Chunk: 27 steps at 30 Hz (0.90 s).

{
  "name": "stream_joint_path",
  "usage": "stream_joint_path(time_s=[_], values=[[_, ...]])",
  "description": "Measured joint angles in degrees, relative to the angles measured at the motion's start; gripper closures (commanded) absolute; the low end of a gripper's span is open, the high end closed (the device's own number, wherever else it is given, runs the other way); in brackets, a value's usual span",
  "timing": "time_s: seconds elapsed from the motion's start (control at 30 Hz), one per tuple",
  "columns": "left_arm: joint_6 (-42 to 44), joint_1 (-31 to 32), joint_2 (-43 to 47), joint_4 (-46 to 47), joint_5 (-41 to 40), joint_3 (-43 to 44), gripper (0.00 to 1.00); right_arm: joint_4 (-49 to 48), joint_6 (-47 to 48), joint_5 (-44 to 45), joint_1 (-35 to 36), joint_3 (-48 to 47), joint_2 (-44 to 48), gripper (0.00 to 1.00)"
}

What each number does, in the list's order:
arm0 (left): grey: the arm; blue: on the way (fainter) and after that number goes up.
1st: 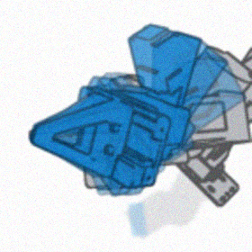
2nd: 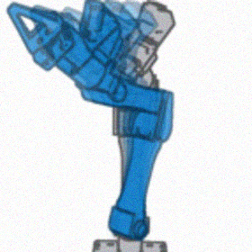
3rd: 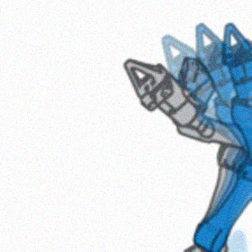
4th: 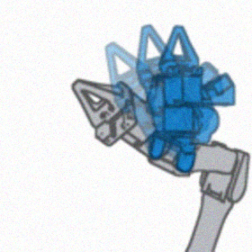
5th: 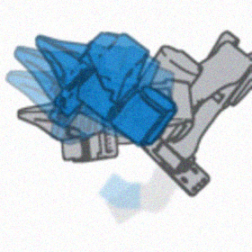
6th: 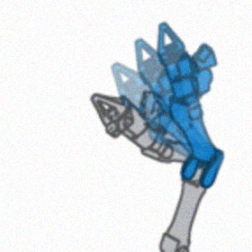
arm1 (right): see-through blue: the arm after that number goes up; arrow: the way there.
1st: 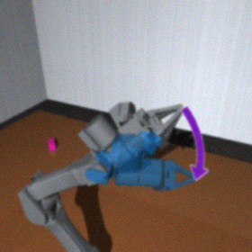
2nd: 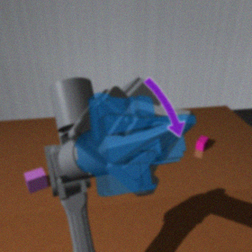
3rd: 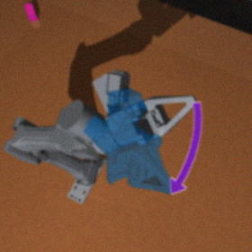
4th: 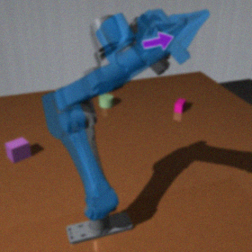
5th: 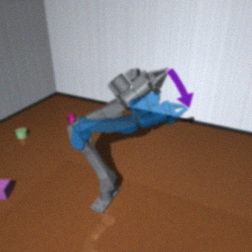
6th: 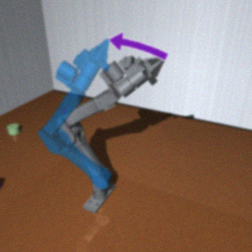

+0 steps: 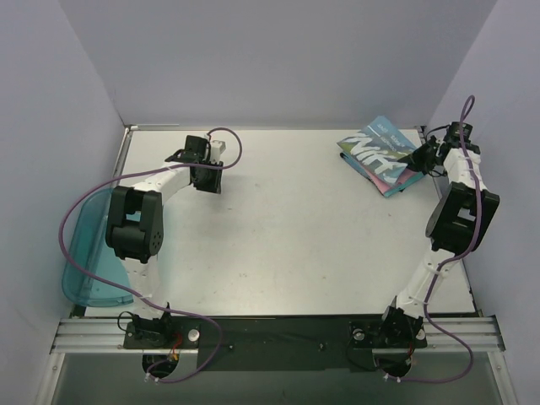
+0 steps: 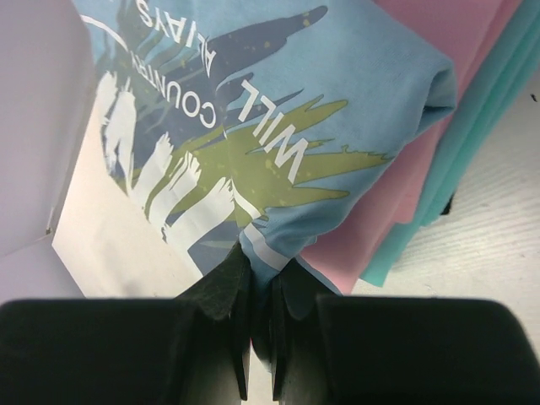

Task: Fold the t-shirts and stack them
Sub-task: Put the neatly folded tshirt into the corner of the board with the right arm

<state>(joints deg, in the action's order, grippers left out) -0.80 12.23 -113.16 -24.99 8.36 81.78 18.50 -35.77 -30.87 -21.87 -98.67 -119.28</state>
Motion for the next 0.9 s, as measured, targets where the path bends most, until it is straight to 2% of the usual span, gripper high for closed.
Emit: stream_joint_path(time_s=[0.17,0.23,0.33,0.4,0.47,0.7,0.73,0.87,0.9], values=[[0.0,-0.2,0.0,0.0,-0.2,0.0,0.62,2.0,2.0,-0.1,-1.1,0.6,-0.1,0.95],[0.0,-0.3,0.0,0.0,-0.2,0.0,0.62,2.3,2.6,0.0,-1.7,0.6,-0.3,0.89],[0.0,-0.5,0.0,0.0,-0.2,0.0,0.62,2.8,3.2,0.4,-2.2,0.6,-0.7,0.58],[0.0,-0.5,0.0,0.0,-0.3,0.0,0.62,3.3,3.7,0.9,-2.5,0.8,-0.7,0.50],[0.0,-0.6,0.0,0.0,-0.3,0.0,0.62,3.5,4.8,1.2,-2.6,0.9,-0.7,0.49],[0.7,-0.8,0.0,0.0,-0.3,0.0,0.62,5.7,7.1,6.1,-3.4,2.1,-0.3,0.46],[1.0,-0.8,0.0,0.0,-0.3,0.0,0.62,6.4,7.4,7.6,-3.7,2.1,-0.1,0.48],[1.6,-0.8,0.0,0.0,-0.3,0.0,0.62,8.1,9.6,12.9,-4.6,2.1,2.5,0.73],[1.6,-0.8,0.0,0.0,-0.4,0.0,0.62,8.0,10.3,13.7,-4.8,2.1,3.6,0.82]])
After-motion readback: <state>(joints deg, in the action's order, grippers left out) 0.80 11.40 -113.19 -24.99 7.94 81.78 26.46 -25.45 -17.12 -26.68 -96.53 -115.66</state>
